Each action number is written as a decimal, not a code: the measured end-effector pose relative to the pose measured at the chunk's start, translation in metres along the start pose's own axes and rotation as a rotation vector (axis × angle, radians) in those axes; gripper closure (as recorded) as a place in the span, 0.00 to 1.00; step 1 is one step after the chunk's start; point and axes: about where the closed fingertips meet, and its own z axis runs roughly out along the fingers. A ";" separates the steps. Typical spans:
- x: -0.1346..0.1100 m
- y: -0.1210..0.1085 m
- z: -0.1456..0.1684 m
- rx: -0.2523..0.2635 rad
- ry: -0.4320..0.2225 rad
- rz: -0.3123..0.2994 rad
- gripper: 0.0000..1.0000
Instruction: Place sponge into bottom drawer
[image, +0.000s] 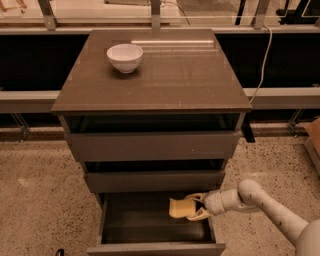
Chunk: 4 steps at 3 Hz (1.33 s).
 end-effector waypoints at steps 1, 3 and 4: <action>0.031 -0.007 0.024 0.043 0.016 0.015 1.00; 0.095 -0.018 0.068 0.105 0.042 0.031 1.00; 0.098 -0.018 0.071 0.106 0.042 0.033 0.86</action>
Offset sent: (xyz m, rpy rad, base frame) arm 0.0484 0.0086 -0.1345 -0.0305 -0.0674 -0.1611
